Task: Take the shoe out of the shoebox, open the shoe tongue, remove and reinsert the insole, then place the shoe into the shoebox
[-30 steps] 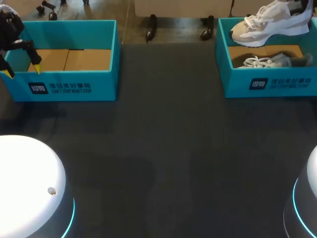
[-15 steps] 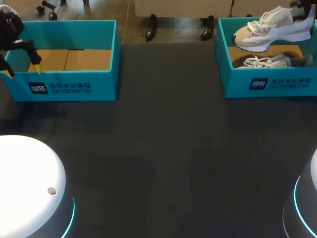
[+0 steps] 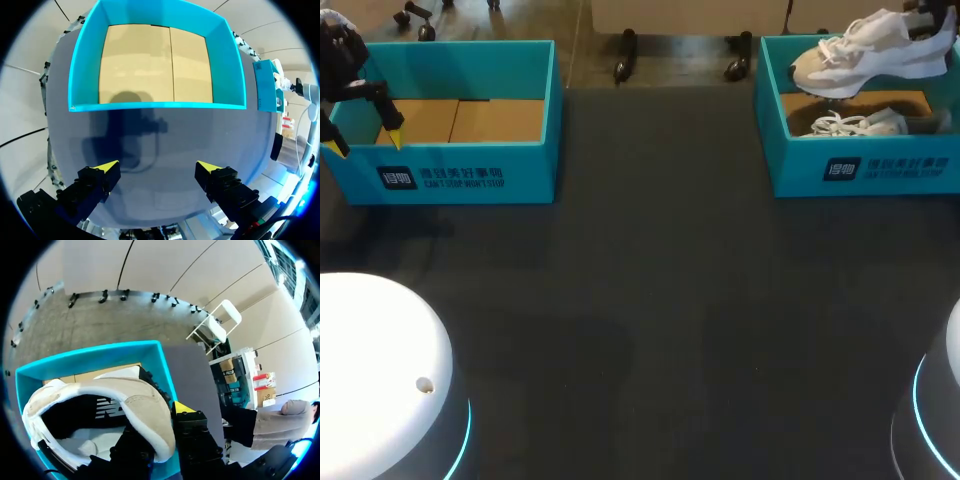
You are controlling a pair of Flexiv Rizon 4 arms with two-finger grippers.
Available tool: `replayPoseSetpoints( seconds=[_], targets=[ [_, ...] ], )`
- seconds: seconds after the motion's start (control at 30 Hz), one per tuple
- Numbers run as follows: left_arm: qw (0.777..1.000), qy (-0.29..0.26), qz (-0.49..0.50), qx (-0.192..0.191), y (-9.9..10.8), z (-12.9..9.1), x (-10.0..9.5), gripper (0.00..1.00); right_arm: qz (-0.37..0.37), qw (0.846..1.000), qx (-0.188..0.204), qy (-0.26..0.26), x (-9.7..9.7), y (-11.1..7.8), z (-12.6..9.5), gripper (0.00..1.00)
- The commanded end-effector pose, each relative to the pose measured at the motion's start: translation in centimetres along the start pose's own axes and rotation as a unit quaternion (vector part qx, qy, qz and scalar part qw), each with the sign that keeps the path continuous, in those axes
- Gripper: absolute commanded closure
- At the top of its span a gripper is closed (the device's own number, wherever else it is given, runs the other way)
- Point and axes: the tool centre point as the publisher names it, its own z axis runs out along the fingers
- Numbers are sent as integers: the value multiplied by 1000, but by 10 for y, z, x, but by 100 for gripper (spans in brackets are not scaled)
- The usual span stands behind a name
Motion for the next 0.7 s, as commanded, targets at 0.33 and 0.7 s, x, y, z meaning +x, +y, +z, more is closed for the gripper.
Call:
replayPoseSetpoints(
  seconds=[0.33,0.7],
  targets=[
    [1000,-1,0,-1,0,-1,-1,0,0,1000,6,1,10,5,4,100],
    [1000,-1,0,-1,0,-1,-1,0,7,1000,2,8,13,-1,15,100]
  ],
)
